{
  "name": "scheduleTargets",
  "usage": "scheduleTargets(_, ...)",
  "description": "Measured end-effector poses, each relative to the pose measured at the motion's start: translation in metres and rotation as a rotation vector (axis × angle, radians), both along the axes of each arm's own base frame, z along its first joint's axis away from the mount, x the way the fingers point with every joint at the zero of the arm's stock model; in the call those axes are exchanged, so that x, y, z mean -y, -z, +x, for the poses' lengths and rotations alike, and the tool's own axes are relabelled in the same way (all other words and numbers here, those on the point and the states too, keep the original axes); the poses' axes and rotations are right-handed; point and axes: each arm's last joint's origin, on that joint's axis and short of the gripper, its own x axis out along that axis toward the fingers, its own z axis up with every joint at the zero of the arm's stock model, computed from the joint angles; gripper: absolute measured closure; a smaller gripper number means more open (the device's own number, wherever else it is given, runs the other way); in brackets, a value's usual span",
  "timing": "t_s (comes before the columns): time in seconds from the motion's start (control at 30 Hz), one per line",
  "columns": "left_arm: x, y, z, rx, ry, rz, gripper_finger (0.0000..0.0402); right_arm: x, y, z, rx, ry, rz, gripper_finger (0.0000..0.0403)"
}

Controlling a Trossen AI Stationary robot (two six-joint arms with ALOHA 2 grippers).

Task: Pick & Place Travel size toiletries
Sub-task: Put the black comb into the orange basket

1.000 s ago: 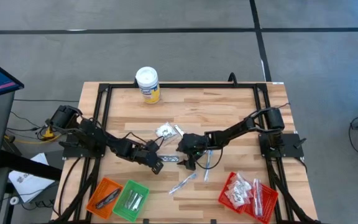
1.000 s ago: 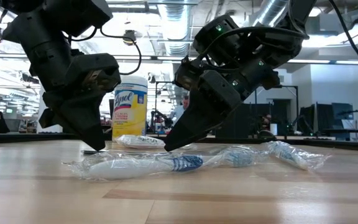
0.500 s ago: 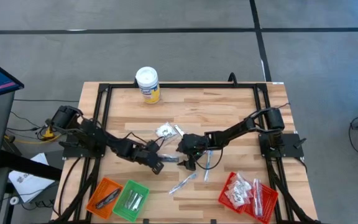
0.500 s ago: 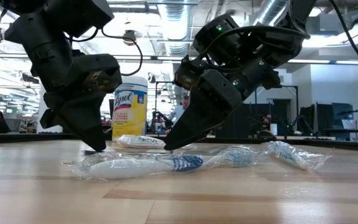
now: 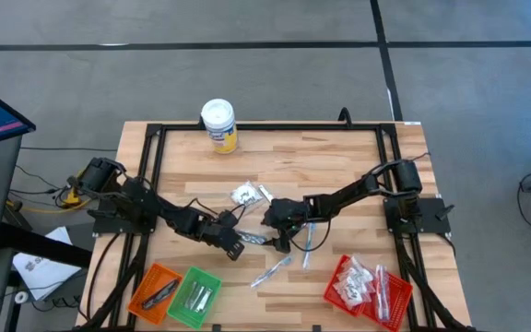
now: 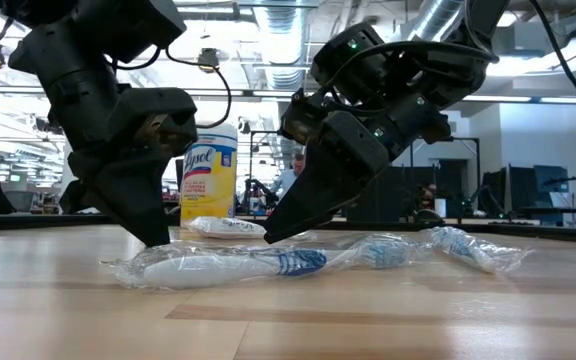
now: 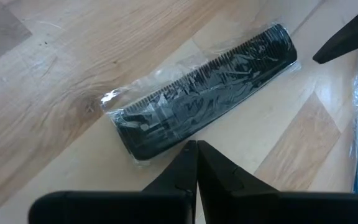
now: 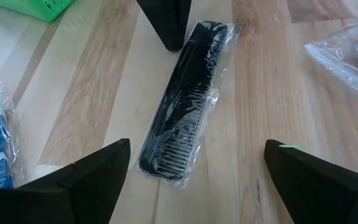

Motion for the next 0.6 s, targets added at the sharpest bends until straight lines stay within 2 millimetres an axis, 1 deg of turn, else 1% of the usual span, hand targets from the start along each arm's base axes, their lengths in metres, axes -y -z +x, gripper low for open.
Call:
scheduleTargets(0.07,0.001,-0.006,0.0,0.04,0.003,-0.007,0.0401,0.0,0.0,0.0,0.0,0.0,0.0,0.004)
scheduleTargets(0.13,0.002,-0.013,-0.001,0.072,-0.006,0.022,0.0401,0.0,0.0,0.0,-0.003,0.008,0.009,0.004)
scheduleTargets(0.23,-0.001,-0.02,-0.001,0.111,-0.034,0.047,0.0401,0.0,0.0,0.0,-0.008,0.016,0.029,0.004)
scheduleTargets(0.6,-0.003,-0.02,0.0,0.112,-0.038,0.045,0.0401,-0.006,-0.001,0.0,-0.001,0.001,0.065,0.004)
